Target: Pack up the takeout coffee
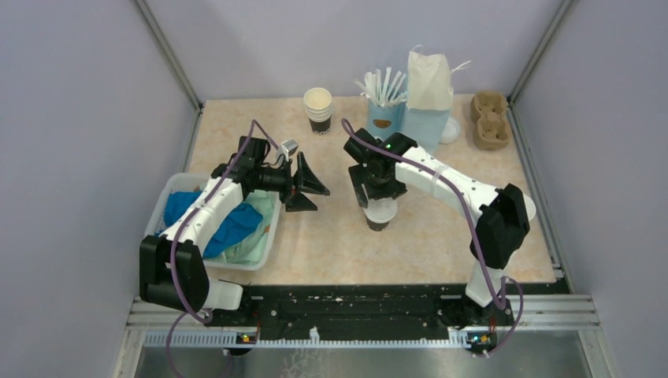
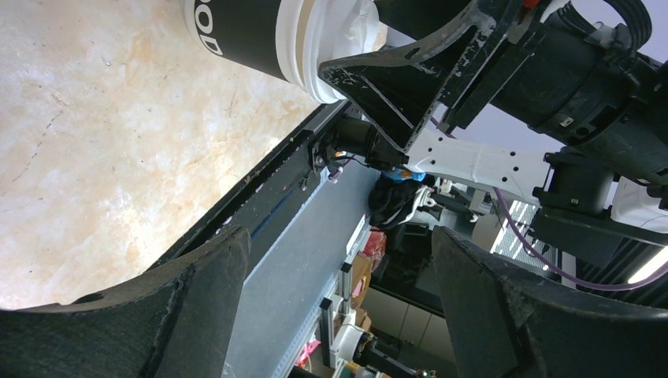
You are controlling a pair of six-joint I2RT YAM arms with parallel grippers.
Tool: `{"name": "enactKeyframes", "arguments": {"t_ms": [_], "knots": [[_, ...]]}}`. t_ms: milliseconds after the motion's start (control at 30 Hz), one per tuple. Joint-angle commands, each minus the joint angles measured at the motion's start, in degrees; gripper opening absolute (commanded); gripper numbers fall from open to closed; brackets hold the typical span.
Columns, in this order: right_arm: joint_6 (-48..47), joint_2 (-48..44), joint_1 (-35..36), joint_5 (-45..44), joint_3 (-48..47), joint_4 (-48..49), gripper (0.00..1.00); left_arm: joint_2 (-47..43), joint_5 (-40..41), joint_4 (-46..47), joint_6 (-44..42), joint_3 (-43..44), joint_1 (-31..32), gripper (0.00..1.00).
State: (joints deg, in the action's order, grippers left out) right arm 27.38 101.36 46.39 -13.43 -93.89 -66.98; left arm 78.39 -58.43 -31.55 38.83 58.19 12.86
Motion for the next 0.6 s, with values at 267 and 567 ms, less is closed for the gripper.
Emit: {"name": "enactKeyframes", "arguments": {"t_ms": [267,567], "knots": [[-1.4,2.2,0.4,-1.5,-2.5,1.2,0.77,0.4,-1.2,0.4,-1.2,2.2,0.3,0.92],[-2.1,-0.6,-1.0,0.4,-12.5,-5.9,0.95,1.9,1.4,0.3,-2.5,3.3,3.6,0.98]]}}
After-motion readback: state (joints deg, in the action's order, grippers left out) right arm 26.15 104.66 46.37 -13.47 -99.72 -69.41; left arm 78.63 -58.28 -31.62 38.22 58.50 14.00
